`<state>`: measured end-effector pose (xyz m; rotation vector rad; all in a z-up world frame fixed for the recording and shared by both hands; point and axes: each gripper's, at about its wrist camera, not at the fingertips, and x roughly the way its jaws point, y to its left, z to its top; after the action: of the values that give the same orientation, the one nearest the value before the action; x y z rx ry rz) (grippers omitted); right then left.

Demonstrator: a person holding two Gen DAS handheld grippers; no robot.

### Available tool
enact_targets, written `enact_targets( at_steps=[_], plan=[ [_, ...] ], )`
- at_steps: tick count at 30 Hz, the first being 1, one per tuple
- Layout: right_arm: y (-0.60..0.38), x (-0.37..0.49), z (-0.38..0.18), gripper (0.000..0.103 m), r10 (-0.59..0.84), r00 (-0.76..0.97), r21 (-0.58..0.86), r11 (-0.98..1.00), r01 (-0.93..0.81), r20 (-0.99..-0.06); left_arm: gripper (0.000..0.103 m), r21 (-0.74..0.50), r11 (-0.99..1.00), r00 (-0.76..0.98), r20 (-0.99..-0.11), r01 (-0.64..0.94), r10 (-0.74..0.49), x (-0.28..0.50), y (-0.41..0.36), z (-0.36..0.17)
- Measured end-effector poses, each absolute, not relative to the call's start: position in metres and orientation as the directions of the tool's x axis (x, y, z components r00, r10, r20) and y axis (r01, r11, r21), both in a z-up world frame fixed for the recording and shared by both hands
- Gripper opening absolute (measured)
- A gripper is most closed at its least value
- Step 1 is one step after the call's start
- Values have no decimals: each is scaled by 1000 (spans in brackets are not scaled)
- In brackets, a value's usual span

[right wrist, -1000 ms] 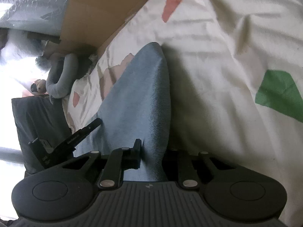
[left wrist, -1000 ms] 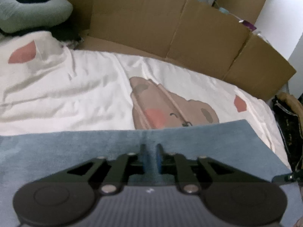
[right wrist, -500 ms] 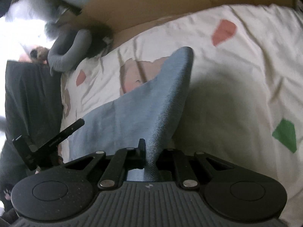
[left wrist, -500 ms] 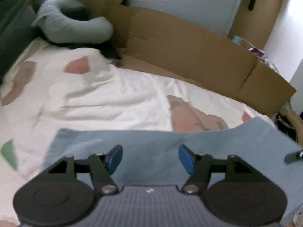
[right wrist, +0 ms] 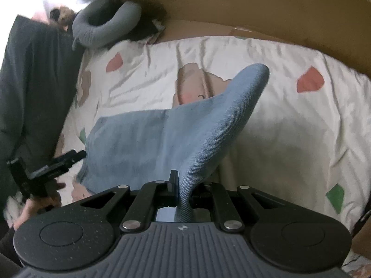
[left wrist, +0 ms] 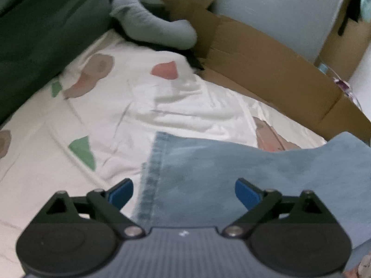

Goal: Fold clothes
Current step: 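Open the left gripper and release the jeans hem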

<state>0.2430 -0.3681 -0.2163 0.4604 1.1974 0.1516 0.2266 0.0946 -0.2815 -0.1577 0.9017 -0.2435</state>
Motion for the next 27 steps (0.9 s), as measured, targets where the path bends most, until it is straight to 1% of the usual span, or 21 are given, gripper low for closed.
enact_targets(
  at_steps=[6, 9, 10, 11, 14, 15, 27],
  plan=[
    [-339, 261, -189, 6, 323, 319, 362, 930, 70, -891, 96, -294, 951, 580, -759, 98, -295, 219, 115, -290],
    [-322, 268, -179, 6, 297, 310, 326, 944, 45, -903, 92, -326, 941, 563, -763, 89, -317, 216, 121, -298],
    [-316, 270, -176, 6, 292, 310, 318, 947, 35, -905, 88, -337, 938, 558, -764, 85, -325, 215, 123, -301],
    [-309, 272, -173, 6, 289, 312, 311, 950, 23, -905, 81, -345, 935, 554, -764, 82, -331, 214, 124, -304],
    [-292, 278, -166, 6, 282, 312, 298, 955, 5, -908, 73, -361, 930, 545, -766, 72, -340, 210, 128, -309],
    [-287, 279, -165, 6, 279, 310, 295, 956, 5, -909, 72, -365, 928, 544, -766, 68, -342, 209, 130, -310],
    [-239, 299, -153, 6, 242, 280, 250, 968, -5, -929, 71, -423, 906, 583, -736, 3, -345, 184, 157, -300]
  ],
)
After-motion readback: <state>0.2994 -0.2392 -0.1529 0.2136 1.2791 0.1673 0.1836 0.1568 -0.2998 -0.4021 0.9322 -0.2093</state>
